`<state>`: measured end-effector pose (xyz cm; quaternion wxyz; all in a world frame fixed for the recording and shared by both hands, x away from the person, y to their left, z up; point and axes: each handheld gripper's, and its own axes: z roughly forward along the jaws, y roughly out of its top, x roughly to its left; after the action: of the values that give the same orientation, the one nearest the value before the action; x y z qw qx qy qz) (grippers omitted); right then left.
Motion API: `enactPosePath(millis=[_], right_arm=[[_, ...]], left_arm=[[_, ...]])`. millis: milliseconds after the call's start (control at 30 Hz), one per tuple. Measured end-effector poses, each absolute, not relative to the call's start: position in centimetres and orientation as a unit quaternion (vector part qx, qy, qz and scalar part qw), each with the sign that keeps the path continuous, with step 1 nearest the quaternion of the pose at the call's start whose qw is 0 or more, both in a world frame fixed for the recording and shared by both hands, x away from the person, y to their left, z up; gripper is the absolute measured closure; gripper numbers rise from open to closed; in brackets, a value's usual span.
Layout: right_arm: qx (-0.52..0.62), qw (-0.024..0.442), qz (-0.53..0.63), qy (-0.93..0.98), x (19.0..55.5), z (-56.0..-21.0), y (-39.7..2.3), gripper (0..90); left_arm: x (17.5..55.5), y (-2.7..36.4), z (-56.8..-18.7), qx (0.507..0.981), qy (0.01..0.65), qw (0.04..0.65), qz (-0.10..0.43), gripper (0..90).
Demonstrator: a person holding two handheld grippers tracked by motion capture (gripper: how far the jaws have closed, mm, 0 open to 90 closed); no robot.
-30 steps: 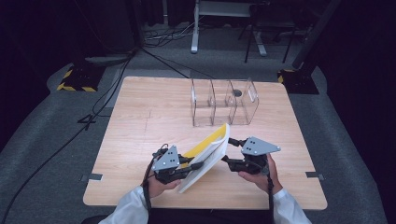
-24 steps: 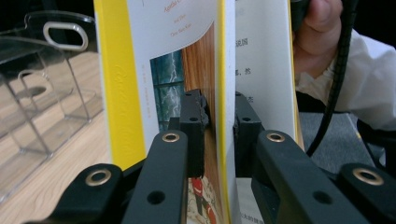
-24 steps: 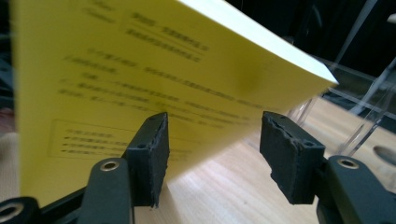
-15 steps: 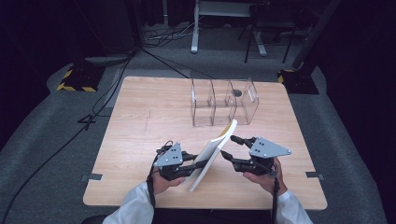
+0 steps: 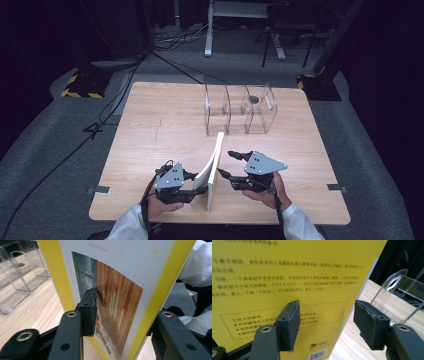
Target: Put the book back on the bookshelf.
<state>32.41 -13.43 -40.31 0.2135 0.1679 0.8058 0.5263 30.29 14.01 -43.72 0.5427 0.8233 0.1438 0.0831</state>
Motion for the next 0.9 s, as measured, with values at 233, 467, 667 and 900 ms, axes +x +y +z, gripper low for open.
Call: enactPosePath(millis=[233,467,667,900], right_arm=[[0.157,0.199,0.517,0.818,32.1,-41.0,-13.3,39.0],[0.128,0.179,0.491,0.843,31.2,-42.3,-12.5,33.8],[0.13,0.186,0.479,0.848,31.2,-43.1,-11.5,33.0],[0.148,0.186,0.477,0.846,32.0,-43.8,-11.6,33.4]], left_arm=[[29.2,14.4,-43.7,0.817,0.149,0.554,0.059,41.4],[27.7,13.3,-44.6,0.823,0.179,0.533,0.076,20.0],[27.7,12.5,-45.0,0.82,0.191,0.531,0.092,24.1],[28.6,12.0,-46.0,0.823,0.205,0.517,0.115,38.4]])
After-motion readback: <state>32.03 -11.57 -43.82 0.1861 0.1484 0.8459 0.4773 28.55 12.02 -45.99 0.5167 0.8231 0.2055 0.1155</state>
